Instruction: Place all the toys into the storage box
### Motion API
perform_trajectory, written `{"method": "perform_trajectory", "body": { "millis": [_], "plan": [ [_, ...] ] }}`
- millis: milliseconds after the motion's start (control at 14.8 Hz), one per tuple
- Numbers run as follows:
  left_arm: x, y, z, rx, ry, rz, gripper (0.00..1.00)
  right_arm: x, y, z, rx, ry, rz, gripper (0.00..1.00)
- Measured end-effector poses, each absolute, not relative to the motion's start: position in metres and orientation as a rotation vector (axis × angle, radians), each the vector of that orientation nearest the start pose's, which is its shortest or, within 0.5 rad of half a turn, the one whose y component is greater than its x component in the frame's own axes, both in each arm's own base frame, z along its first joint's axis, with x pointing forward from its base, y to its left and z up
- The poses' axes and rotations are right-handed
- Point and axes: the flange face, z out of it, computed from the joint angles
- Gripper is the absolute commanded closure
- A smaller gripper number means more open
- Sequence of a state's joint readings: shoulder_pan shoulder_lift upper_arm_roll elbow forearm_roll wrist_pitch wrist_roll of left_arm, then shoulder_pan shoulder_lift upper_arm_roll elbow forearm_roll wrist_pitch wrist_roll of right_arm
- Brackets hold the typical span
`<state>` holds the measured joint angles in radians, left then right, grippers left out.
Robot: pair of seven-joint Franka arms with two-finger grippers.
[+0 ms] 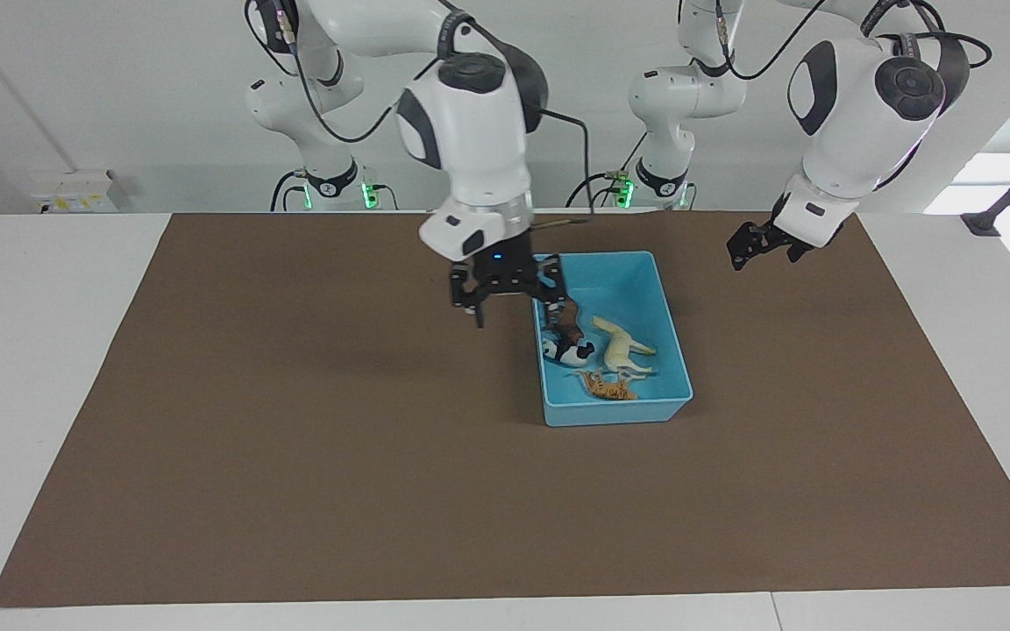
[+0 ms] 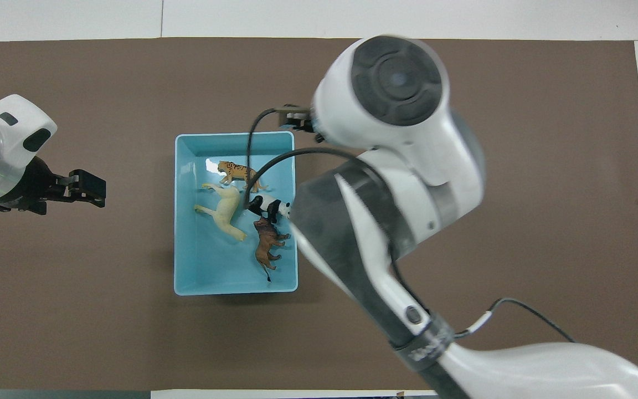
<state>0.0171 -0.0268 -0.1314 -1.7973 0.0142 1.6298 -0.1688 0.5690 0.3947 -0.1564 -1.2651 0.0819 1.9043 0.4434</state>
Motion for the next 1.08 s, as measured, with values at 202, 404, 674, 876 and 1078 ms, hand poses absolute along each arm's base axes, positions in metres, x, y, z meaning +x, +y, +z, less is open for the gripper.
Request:
{"method": "perform_trajectory", "body": {
  "millis": [202, 404, 674, 876, 1078],
  "plan": [
    [0.54, -0.061, 0.54, -3.121, -0.006, 0.158, 0.0, 0.669, 0.168, 0.56, -3.06, -0.168, -0.335, 0.0],
    [0.541, -0.06, 0.538, -3.138, 0.046, 0.162, 0.0, 0.682, 0.062, 0.533, -3.102, -0.24, -0.245, 0.0],
    [0.542, -0.059, 0.533, -3.138, 0.058, 0.181, 0.0, 0.655, -0.006, 0.522, -3.105, -0.122, 0.044, 0.0],
    [0.542, -0.059, 0.533, -3.138, 0.058, 0.18, 0.0, 0.62, -0.027, 0.555, -3.093, -0.077, 0.065, 0.0],
    [0.542, -0.059, 0.537, -3.139, 0.057, 0.168, 0.0, 0.575, -0.034, 0.59, -3.095, -0.063, 0.035, 0.0]
  ]
}}
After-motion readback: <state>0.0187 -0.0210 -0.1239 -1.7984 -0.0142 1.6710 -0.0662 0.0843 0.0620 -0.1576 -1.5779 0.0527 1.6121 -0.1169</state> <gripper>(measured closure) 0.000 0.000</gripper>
